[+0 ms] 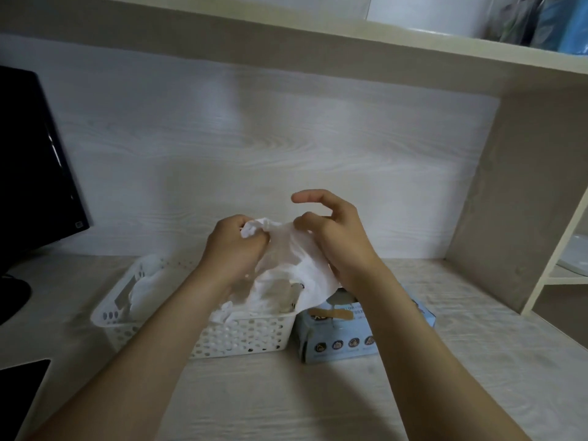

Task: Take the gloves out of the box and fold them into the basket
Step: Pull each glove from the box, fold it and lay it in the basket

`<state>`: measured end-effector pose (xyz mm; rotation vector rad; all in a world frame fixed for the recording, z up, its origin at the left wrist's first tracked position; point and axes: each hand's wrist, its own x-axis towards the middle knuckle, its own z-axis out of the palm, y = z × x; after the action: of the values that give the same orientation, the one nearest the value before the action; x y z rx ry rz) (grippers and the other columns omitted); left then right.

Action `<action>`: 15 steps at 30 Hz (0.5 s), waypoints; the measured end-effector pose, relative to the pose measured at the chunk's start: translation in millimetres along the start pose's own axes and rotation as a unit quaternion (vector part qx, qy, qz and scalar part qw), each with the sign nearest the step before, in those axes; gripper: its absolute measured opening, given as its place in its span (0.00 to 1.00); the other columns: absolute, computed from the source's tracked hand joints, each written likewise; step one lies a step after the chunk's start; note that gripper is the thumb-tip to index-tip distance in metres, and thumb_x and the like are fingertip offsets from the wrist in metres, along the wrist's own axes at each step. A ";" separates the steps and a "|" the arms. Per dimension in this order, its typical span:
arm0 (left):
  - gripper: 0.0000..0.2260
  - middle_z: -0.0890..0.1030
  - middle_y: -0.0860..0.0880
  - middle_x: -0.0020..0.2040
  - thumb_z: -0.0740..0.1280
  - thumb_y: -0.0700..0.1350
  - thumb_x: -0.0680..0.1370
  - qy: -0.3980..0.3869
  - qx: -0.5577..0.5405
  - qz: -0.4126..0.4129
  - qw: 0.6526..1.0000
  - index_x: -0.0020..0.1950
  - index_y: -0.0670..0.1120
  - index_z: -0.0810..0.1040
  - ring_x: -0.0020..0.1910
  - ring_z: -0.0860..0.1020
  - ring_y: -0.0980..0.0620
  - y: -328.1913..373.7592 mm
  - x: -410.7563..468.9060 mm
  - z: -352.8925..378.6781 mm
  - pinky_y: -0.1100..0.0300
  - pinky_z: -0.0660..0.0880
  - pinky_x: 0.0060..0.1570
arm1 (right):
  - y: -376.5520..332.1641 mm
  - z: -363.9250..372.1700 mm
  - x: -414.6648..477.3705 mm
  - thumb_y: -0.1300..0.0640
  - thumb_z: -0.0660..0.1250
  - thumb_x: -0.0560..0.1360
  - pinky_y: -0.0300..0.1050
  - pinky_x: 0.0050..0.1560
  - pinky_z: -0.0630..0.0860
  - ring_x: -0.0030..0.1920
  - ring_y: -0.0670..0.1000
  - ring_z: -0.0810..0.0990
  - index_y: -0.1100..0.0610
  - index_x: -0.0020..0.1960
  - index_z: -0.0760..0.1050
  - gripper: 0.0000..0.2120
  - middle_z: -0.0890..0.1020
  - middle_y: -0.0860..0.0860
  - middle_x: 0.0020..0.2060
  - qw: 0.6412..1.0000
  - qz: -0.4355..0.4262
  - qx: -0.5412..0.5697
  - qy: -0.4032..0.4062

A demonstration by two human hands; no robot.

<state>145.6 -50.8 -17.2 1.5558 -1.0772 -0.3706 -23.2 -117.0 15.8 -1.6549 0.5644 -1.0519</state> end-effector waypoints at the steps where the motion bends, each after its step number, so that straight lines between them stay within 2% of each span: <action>1: 0.11 0.76 0.44 0.35 0.64 0.50 0.69 -0.013 0.009 -0.007 1.000 0.39 0.41 0.73 0.37 0.75 0.49 -1.1 4.6 -1.6 0.52 0.71 0.39 | -1.1 1.5 4.3 0.66 0.68 0.78 0.52 0.39 0.76 0.36 0.58 0.78 0.50 0.56 0.83 0.14 0.80 0.61 0.36 1.000 0.001 -0.001 -0.019; 4: 0.07 0.78 0.50 0.36 0.65 0.50 0.66 -0.060 0.064 -0.002 0.996 0.36 0.46 0.74 0.38 0.77 0.50 3.1 17.6 -6.3 0.55 0.71 0.41 | -2.1 11.1 18.6 0.65 0.69 0.79 0.50 0.40 0.79 0.38 0.57 0.82 0.57 0.55 0.85 0.08 0.84 0.61 0.39 0.999 0.015 -0.015 -0.033; 6: 0.08 0.82 0.50 0.49 0.69 0.48 0.70 -0.067 0.085 0.008 0.994 0.48 0.50 0.79 0.48 0.78 0.49 -1.5 29.9 -5.3 0.54 0.73 0.47 | -0.5 19.2 28.3 0.64 0.68 0.81 0.49 0.41 0.80 0.39 0.57 0.84 0.60 0.53 0.86 0.08 0.86 0.63 0.42 0.999 0.033 -0.020 -0.035; 8: 0.17 0.74 0.49 0.63 0.72 0.43 0.77 -0.018 0.115 -0.015 0.993 0.64 0.53 0.75 0.61 0.72 0.47 -5.8 39.0 -3.5 0.54 0.69 0.55 | 0.6 27.2 37.7 0.65 0.63 0.81 0.50 0.41 0.80 0.42 0.58 0.84 0.61 0.50 0.86 0.12 0.86 0.65 0.46 0.998 0.052 -0.027 -0.022; 9: 0.19 0.69 0.49 0.65 0.71 0.41 0.79 0.024 0.133 -0.026 0.990 0.67 0.55 0.74 0.63 0.67 0.46 -4.1 39.4 -3.6 0.54 0.66 0.55 | 0.4 29.9 41.1 0.67 0.60 0.81 0.48 0.39 0.80 0.43 0.57 0.84 0.61 0.48 0.87 0.15 0.86 0.64 0.47 0.998 0.059 -0.031 -0.010; 11: 0.19 0.68 0.49 0.64 0.69 0.37 0.78 0.086 0.138 -0.015 0.987 0.65 0.55 0.75 0.62 0.65 0.46 -2.0 43.5 -7.2 0.56 0.64 0.54 | 1.9 32.9 47.9 0.69 0.56 0.79 0.44 0.34 0.80 0.45 0.57 0.84 0.60 0.46 0.86 0.20 0.86 0.60 0.47 0.997 0.072 -0.035 0.010; 13: 0.22 0.73 0.50 0.62 0.62 0.30 0.75 0.112 0.097 0.024 0.989 0.58 0.55 0.79 0.62 0.71 0.48 -1.2 47.7 -15.1 0.56 0.69 0.53 | 4.7 33.9 54.4 0.70 0.54 0.78 0.43 0.33 0.77 0.44 0.58 0.82 0.60 0.46 0.86 0.21 0.85 0.60 0.48 0.996 0.083 -0.036 0.025; 15: 0.24 0.80 0.50 0.55 0.58 0.27 0.72 0.115 0.038 0.048 0.991 0.50 0.53 0.83 0.55 0.79 0.52 2.4 49.1 -23.7 0.57 0.76 0.51 | 9.3 35.3 60.6 0.69 0.55 0.78 0.50 0.38 0.78 0.43 0.63 0.81 0.61 0.49 0.86 0.20 0.85 0.63 0.47 0.995 0.091 -0.024 0.043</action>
<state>187.9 -74.9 7.5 1.5645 -0.9902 -0.0808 38.6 -149.6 26.7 -1.5712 0.7880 -0.9857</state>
